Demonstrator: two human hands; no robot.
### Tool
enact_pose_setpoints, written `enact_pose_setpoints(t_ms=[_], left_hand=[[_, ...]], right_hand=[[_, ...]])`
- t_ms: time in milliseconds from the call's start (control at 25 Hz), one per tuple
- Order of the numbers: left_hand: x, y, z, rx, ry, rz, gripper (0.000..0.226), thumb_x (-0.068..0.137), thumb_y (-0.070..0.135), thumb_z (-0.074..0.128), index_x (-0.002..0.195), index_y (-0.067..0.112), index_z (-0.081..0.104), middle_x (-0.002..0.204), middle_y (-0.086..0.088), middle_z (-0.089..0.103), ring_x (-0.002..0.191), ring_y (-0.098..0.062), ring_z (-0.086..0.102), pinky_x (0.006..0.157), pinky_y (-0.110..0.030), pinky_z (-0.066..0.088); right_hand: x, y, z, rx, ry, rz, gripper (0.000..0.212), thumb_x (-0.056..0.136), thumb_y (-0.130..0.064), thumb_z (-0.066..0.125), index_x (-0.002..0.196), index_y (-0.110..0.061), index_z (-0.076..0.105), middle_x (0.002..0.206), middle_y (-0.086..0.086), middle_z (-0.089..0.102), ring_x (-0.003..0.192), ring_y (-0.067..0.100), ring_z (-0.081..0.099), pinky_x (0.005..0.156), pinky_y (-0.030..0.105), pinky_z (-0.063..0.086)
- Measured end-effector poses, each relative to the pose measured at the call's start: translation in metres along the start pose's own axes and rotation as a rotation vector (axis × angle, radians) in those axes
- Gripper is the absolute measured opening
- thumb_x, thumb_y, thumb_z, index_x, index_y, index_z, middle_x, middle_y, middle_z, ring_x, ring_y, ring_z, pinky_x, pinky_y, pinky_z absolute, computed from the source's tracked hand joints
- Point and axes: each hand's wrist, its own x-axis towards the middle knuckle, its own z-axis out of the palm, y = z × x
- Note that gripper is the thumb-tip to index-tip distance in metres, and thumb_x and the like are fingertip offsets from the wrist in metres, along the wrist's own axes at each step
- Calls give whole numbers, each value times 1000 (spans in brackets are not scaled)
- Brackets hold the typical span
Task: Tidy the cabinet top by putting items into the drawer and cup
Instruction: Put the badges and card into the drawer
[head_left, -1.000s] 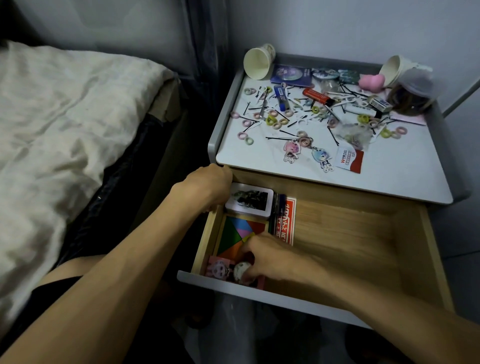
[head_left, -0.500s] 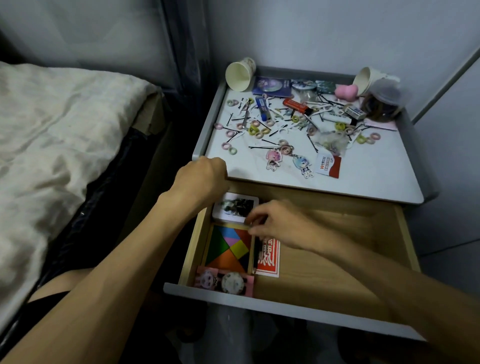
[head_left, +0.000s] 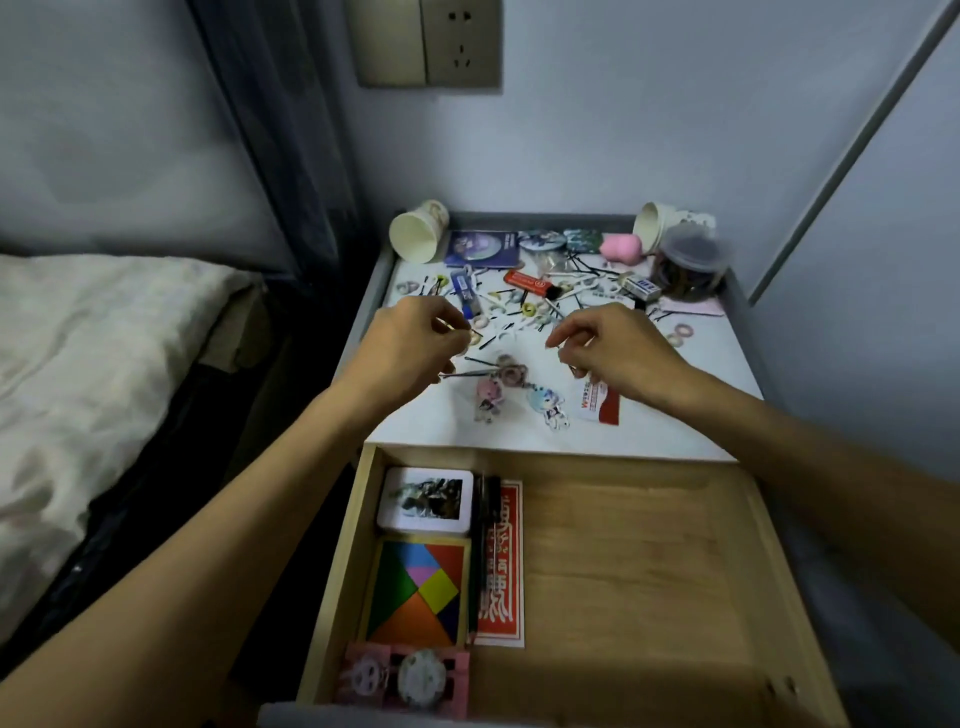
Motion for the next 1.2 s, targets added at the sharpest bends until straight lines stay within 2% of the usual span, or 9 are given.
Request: enact_pose_setpoints(t_ms=[200,360,440,520,640,760,880,1040,1200], left_hand=[[55,-3,20,129,48,-53,16,91,22,61,103,15,69,98,-7,72,85,-22,68,80,-40,57],[92,-6,24,214,73,-66,19,93,25,58,110,18,65,106,-7,69,82,-24,66,73,-33,56],[113,-5,28,276,58,-49,31,93,30,58,121,17,59,115,-11,65,87,-27,65,75,-37,55],[136,-5,34,372,29,-10,44,93,38,57,130,14,52,125,-16,60,104,-33,59,85,-40,51],[171,1,44,332,-14,-82,60,92,53,53,137,13,45,130,-15,57,110,-34,56,83,-36,45],[200,7,56,357,-60,-154,63,94,55,50,135,8,40,128,-15,56,111,-33,54,87,-38,44],[219,9,67,526,-49,-204,59,96,52,48,134,9,37,128,-15,57,114,-34,55,95,-41,45],[229,5,75,751,-14,-237,51,99,33,45,142,9,31,134,-16,53,122,-34,52,86,-39,40],[240,-3,81,940,-11,-181,46,96,28,47,135,7,36,126,-18,57,115,-35,54,85,-41,44]], right_hand=[[56,14,-14,-76,96,-3,12,89,-19,66,95,-27,72,92,-4,71,72,10,66,68,27,54],[102,23,-14,-119,163,-41,19,92,-12,59,103,-20,73,107,0,71,79,11,64,73,29,52],[127,30,-16,-189,203,-62,22,94,-12,56,108,-18,72,116,1,69,98,16,63,88,35,51],[153,38,-20,-304,229,-59,24,95,-14,53,112,-21,69,121,3,65,110,24,59,95,44,47],[189,50,-32,-515,183,-19,32,92,-9,51,121,-16,60,120,12,58,109,33,56,89,47,49],[213,60,-39,-660,153,4,33,91,-15,55,125,-13,56,116,13,57,103,33,56,84,42,51],[223,68,-39,-681,83,36,40,92,-31,59,126,-12,52,118,14,54,102,33,57,80,39,50],[231,74,-36,-660,73,77,49,93,-38,59,130,-9,47,125,17,47,105,36,55,79,38,47],[240,71,-34,-554,117,130,57,86,-41,69,128,-7,52,128,18,44,105,34,55,76,32,41]])
